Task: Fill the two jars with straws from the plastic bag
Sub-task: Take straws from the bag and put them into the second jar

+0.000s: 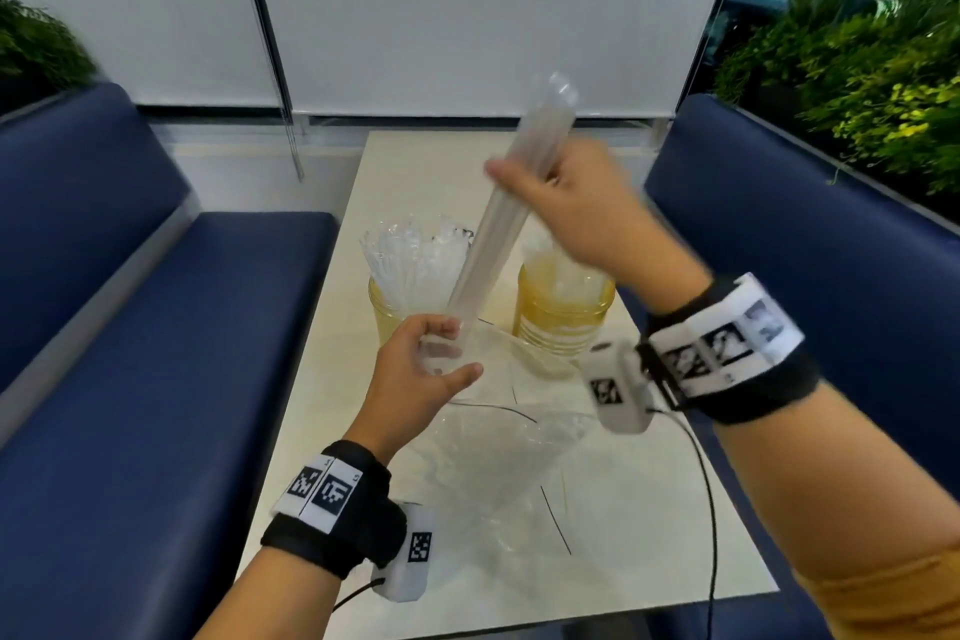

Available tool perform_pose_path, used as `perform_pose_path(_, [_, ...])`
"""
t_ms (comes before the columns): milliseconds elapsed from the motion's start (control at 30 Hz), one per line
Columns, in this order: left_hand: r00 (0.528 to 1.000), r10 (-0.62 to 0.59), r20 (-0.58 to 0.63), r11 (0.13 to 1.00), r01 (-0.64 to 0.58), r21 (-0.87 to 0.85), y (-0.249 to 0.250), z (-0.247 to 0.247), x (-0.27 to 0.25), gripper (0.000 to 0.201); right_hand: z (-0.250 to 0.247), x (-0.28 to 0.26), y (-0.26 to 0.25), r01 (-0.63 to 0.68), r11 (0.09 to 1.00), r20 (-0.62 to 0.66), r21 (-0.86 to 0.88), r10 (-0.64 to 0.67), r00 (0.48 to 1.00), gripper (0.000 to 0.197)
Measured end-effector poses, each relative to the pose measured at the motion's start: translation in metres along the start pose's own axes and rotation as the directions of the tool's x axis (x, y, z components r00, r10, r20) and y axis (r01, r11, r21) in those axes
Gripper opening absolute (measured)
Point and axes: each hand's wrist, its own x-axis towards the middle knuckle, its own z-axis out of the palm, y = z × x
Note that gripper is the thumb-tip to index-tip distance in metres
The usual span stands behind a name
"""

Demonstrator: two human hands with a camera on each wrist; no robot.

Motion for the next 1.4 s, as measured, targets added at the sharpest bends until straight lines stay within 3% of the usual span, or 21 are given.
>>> perform_pose_path(167, [1.000, 0.018, -0.008, 1.000, -0.018, 0.002, 0.001, -0.004, -0.001, 0.049, -0.047, 0.045, 0.047, -0.076, 0.995, -0.244, -0.070, 0.057, 0.968, 0.043])
perform_pose_path(267, [1.000, 0.022, -0.007, 1.000, -0.022, 0.007, 0.001, -0.006, -0.002, 0.048, -0.033, 0.056, 0.098, -0.238, 0.948, -0.220, -0.210, 0.191, 0.957, 0.042])
perform_pose_path(333, [1.000, 0.022, -0.006, 1.000, -0.022, 0.007, 0.000, -0.007, -0.001, 0.048, -0.015, 0.053, 0.130, -0.327, 0.921, -0.176, -0.211, 0.293, 0.940, 0.042])
perform_pose_path(567, [0.999, 0.042, 0.003, 0.999, -0.042, 0.029, -0.001, -0.008, 0.004, 0.048, 0.033, 0.029, 0.190, -0.473, 0.743, -0.104, -0.474, 0.486, 0.868, 0.055])
perform_pose_path(633, [0.999, 0.053, 0.007, 0.998, -0.053, 0.033, -0.002, -0.008, 0.006, 0.046, 0.034, 0.027, 0.189, -0.475, 0.723, -0.135, -0.502, 0.476, 0.869, 0.064])
perform_pose_path(733, [0.998, 0.064, 0.019, 0.997, -0.065, 0.049, -0.002, -0.006, 0.008, 0.045, 0.032, 0.029, 0.183, -0.469, 0.772, -0.245, -0.428, 0.400, 0.883, 0.089])
perform_pose_path(833, [0.997, 0.070, 0.040, 0.996, -0.072, 0.060, -0.001, -0.003, 0.010, 0.046, 0.031, 0.034, 0.178, -0.334, 0.832, -0.313, -0.443, 0.205, 0.927, 0.093])
perform_pose_path(900, [0.996, 0.069, 0.049, 0.995, -0.072, 0.063, -0.001, -0.002, 0.011, 0.046, 0.035, 0.036, 0.175, -0.213, 0.825, -0.187, -0.523, 0.133, 0.973, 0.079])
perform_pose_path(933, [0.996, 0.066, 0.052, 0.996, -0.069, 0.064, -0.001, -0.002, 0.011, 0.046, 0.039, 0.035, 0.176, -0.185, 0.821, -0.070, -0.540, 0.175, 0.982, 0.071])
perform_pose_path(1000, [0.996, 0.060, 0.059, 0.996, -0.063, 0.062, 0.000, -0.001, 0.011, 0.048, 0.044, 0.030, 0.180, -0.185, 0.783, 0.128, -0.593, 0.319, 0.939, 0.061])
perform_pose_path(1033, [0.996, 0.057, 0.065, 0.996, -0.061, 0.060, 0.000, -0.001, 0.010, 0.049, 0.044, 0.026, 0.181, -0.177, 0.765, 0.157, -0.619, 0.341, 0.927, 0.056])
perform_pose_path(1200, [0.994, 0.058, 0.090, 0.996, -0.064, 0.060, 0.000, 0.003, 0.010, 0.057, 0.040, 0.008, 0.129, -0.013, 0.787, -0.002, -0.617, 0.014, 1.000, 0.030])
perform_pose_path(1300, [0.994, 0.058, 0.092, 0.997, -0.063, 0.046, -0.001, 0.007, 0.012, 0.060, 0.046, -0.014, 0.080, 0.068, 0.808, 0.080, -0.585, -0.026, 0.996, 0.034])
perform_pose_path(1367, [0.993, 0.068, 0.096, 0.997, -0.071, 0.036, -0.003, 0.009, 0.013, 0.061, 0.051, -0.030, 0.060, 0.082, 0.810, 0.305, -0.581, 0.123, 0.944, 0.045])
perform_pose_path(1400, [0.993, 0.071, 0.097, 0.996, -0.075, 0.041, -0.003, 0.009, 0.013, 0.062, 0.056, -0.038, 0.058, 0.098, 0.783, 0.422, -0.614, 0.221, 0.879, 0.045])
